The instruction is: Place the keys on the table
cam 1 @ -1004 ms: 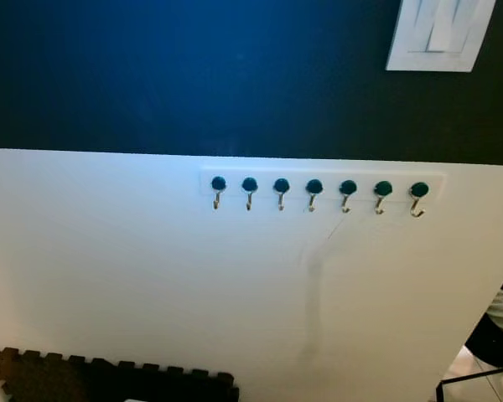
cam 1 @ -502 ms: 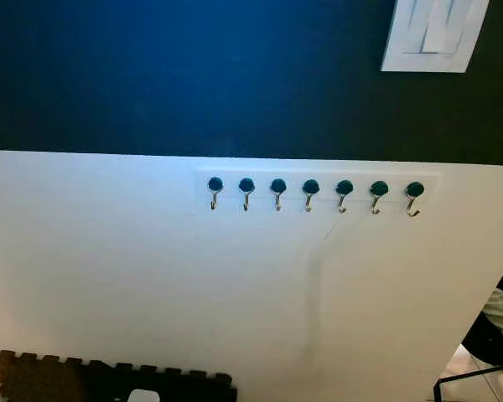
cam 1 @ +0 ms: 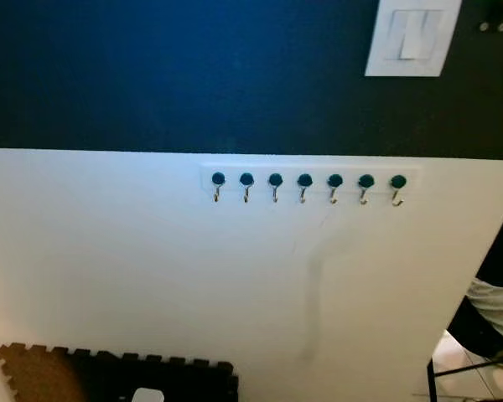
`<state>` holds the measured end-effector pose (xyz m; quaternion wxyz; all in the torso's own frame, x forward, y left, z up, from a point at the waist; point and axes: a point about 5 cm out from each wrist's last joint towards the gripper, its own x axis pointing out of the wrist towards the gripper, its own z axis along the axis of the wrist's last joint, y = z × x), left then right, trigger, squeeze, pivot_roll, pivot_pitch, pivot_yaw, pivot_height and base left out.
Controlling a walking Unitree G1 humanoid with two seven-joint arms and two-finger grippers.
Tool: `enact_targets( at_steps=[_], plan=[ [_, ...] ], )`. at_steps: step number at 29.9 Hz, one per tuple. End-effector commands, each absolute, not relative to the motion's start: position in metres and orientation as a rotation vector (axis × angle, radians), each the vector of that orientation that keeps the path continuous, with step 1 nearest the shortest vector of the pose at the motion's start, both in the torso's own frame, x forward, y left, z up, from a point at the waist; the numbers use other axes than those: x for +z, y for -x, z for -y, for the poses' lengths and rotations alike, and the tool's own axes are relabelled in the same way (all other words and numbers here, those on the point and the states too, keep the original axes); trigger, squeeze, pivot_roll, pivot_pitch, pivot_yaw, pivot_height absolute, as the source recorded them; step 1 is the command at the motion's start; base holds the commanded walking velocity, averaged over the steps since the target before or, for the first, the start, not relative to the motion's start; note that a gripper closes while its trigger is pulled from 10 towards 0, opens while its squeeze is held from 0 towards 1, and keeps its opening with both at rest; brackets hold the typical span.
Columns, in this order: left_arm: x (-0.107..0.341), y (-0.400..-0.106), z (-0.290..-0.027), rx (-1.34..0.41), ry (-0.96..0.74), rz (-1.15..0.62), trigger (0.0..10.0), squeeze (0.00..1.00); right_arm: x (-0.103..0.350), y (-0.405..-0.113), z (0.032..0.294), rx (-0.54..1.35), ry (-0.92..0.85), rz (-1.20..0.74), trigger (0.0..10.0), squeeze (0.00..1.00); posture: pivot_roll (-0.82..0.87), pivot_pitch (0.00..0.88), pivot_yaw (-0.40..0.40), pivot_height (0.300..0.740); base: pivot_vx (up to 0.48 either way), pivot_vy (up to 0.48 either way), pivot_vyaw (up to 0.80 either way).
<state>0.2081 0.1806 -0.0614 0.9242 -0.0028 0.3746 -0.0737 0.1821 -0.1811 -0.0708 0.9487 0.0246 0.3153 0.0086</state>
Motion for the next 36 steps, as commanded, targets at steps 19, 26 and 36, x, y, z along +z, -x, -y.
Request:
enact_targets(
  at_steps=[19,26,36],
  plan=[
    [-0.063,-0.2077,-0.1781,-0.192,-0.017,-0.774,10.0,0.0,-0.0729,-0.1792,0.1792,0.009,-0.062,-0.65,10.0,0.0,0.05,0.0,0.023,0.74,-0.308,0.0,0.0],
    [-0.0624,-0.2089,-0.1797,-0.205,-0.042,-0.775,10.0,0.0,-0.073,-0.1792,0.1793,0.001,-0.066,-0.65,10.0,0.0,0.05,0.005,0.027,0.74,-0.17,0.0,0.0],
    [-0.0619,-0.2103,-0.1735,-0.262,-0.078,-0.776,10.0,0.0,-0.0738,-0.1776,0.1802,-0.011,-0.071,-0.655,10.0,0.0,0.05,0.016,0.026,0.74,0.0,-0.048,0.0]
  ],
)
